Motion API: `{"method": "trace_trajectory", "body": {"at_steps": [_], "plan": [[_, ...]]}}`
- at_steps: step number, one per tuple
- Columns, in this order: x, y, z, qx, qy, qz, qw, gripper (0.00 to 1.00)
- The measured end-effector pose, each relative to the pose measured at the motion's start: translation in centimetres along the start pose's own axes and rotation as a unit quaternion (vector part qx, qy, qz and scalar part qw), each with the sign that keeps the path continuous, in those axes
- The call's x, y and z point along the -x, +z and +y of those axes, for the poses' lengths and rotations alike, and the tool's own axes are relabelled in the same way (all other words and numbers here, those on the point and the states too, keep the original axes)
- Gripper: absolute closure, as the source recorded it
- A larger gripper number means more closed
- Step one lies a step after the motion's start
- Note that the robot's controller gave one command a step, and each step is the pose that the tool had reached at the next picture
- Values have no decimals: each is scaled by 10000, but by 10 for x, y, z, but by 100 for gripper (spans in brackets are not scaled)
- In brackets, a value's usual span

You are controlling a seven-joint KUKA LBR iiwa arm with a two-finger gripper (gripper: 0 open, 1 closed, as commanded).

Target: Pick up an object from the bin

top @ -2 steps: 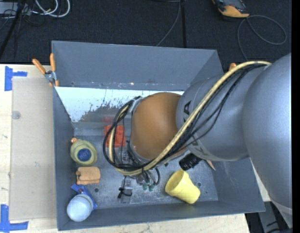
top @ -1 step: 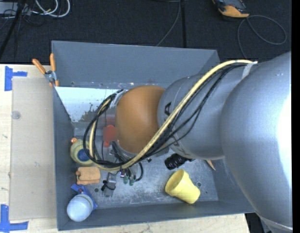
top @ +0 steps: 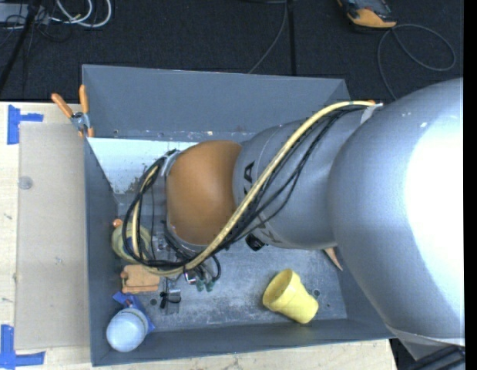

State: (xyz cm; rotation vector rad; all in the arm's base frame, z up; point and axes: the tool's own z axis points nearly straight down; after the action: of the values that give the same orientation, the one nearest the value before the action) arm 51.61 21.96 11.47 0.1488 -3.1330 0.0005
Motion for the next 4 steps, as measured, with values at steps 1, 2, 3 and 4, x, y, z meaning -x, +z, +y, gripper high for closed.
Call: {"method": "trace_trajectory", "body": {"at_steps": [1,2,3,4], "plan": [[0,43,9,-14,2179,-8,9760,100],[0,43,9,-13,2181,-7,9759,100],[-1,39,9,-22,2184,9,9759,100],[-2,22,9,-20,2184,20,9759,100]]}}
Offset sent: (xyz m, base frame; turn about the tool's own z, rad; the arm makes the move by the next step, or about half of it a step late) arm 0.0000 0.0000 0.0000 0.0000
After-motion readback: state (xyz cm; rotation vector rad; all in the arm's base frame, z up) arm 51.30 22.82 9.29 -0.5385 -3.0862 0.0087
